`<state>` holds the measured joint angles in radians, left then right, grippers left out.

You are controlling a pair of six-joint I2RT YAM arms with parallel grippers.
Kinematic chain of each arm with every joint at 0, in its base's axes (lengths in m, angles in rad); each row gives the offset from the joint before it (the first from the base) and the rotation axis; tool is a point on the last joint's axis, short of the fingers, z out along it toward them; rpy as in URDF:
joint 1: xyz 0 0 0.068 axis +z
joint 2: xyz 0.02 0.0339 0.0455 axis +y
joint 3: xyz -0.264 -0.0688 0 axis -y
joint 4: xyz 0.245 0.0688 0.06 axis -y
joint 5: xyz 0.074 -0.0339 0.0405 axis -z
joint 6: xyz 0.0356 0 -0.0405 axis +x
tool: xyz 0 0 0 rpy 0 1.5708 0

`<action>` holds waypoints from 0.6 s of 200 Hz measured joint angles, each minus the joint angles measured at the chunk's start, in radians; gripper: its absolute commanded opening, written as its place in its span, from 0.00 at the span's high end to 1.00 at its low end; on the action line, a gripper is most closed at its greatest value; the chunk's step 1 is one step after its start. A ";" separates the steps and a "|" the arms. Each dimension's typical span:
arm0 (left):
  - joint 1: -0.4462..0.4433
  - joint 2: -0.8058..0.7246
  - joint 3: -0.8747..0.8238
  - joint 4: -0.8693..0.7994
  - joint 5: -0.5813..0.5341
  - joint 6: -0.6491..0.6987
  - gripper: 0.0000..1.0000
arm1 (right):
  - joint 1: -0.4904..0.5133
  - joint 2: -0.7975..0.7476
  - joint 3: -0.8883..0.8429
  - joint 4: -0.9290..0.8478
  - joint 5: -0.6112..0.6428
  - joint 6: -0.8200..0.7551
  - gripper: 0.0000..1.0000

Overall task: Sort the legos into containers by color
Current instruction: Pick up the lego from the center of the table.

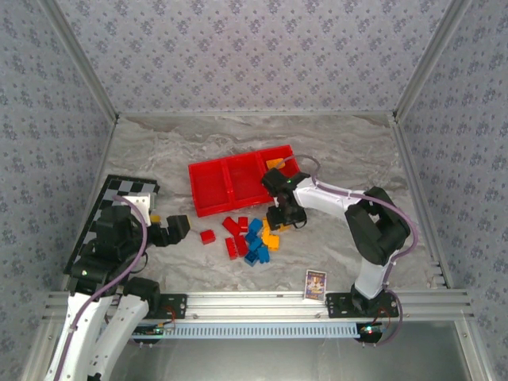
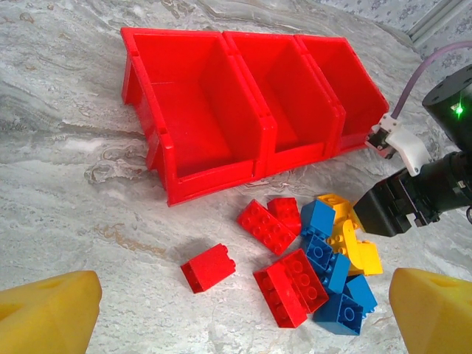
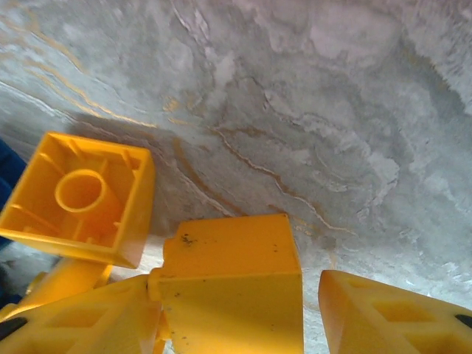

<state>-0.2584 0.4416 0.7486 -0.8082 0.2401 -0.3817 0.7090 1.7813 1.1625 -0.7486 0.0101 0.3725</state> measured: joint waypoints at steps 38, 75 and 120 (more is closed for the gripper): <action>0.000 0.000 0.000 0.000 0.001 0.000 0.00 | -0.010 0.000 -0.019 0.001 -0.002 0.000 0.49; 0.000 0.000 0.000 0.000 0.026 0.000 0.00 | -0.015 -0.003 -0.021 0.001 -0.007 -0.003 0.65; 0.000 0.015 0.000 0.000 0.038 0.000 0.00 | -0.016 -0.036 0.012 -0.040 -0.008 -0.005 0.70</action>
<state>-0.2584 0.4568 0.7486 -0.8078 0.2779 -0.3813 0.6930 1.7451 1.1748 -0.7883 0.0025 0.3672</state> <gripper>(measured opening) 0.996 0.419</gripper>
